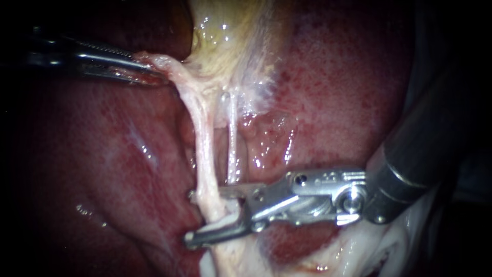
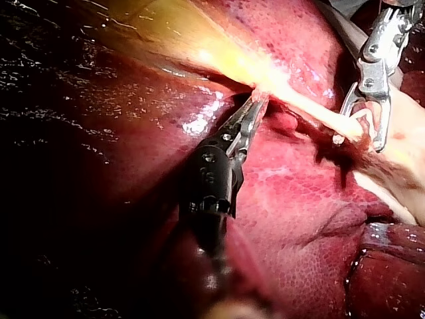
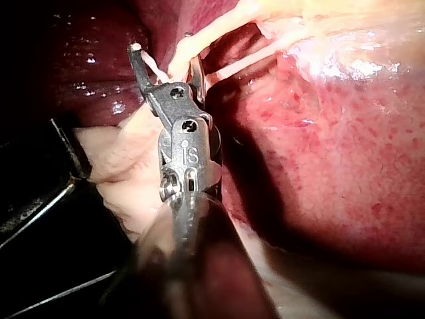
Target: Clipping first clip left tube
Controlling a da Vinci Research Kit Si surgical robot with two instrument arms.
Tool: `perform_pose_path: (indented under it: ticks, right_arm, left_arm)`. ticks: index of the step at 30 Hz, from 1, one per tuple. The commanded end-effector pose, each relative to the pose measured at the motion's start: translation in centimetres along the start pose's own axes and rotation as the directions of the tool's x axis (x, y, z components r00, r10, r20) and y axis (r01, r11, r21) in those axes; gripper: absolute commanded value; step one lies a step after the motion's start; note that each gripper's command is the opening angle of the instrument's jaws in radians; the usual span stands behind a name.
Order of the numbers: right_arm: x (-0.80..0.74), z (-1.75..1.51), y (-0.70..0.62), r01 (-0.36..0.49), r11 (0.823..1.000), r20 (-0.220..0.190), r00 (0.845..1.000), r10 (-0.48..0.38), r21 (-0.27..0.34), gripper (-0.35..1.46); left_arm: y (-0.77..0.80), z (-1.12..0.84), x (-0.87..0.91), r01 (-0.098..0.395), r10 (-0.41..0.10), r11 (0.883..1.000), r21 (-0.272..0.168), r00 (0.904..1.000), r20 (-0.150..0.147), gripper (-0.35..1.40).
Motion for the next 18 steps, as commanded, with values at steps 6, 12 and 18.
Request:
perform_pose_path:
  ticks: [6,12,18]
  right_arm:
    - [0.08,-0.01,-0.03,-0.028,1.0,-0.006,1.0,0.028,0.006,0.48]
    - [0.14,-0.05,-0.03,-0.141,0.986,0.014,0.99,0.141,0.083,0.38]
    - [0.12,-0.04,-0.02,-0.18,0.976,0.041,0.984,0.176,0.122,0.2]
  left_arm:
    - [-0.01,0.0,0.0,0.0,0.0,1.0,0.0,1.0,0.0,-0.35]
    - [-0.01,0.0,0.0,0.0,0.0,1.0,0.0,1.0,0.0,-0.35]
    - [-0.02,0.01,-0.01,-0.001,0.001,1.0,0.0,1.0,0.0,-0.35]
